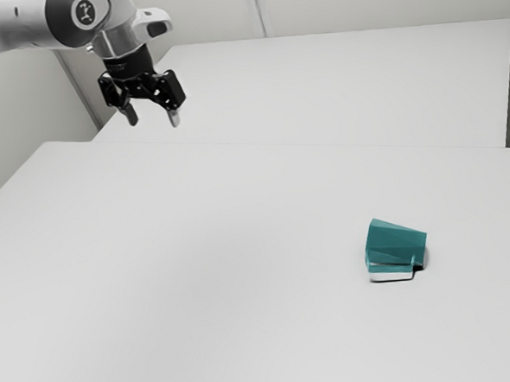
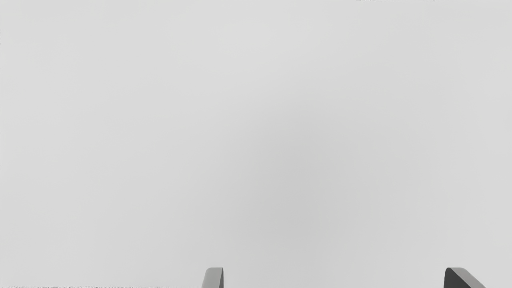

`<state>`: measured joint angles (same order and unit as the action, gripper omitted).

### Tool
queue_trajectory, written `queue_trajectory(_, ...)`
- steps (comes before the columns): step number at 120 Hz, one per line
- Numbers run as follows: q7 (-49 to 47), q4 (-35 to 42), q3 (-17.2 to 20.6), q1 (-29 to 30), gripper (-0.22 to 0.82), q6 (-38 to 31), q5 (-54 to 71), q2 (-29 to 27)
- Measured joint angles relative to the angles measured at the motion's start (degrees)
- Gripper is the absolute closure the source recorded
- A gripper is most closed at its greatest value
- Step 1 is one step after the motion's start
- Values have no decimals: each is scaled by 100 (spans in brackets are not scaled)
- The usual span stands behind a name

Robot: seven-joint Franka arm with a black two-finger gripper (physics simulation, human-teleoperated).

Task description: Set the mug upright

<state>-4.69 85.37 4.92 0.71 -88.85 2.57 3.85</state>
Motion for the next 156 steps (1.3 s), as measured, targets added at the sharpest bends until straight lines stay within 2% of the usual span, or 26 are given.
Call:
queue_trajectory(25, -83, 0, 25, 14, 0, -14, -8, -27)
queue_trajectory(40, -120, 58, 48, -27, 0, -20, -673, -70)
queue_trajectory(57, -153, 478, 61, -86, 0, -208, -1429, 0)
queue_trajectory(71, -183, 876, 296, 4, 0, -552, -1808, 20)
queue_trajectory(100, -266, 1673, 710, -201, 0, -1797, -2833, 264)
queue_trajectory(132, -19, 2460, 922, -615, 0, -3523, -3851, 656)
queue_trajectory(156, 383, 2542, 1215, -690, 0, -4507, -4553, 1165)
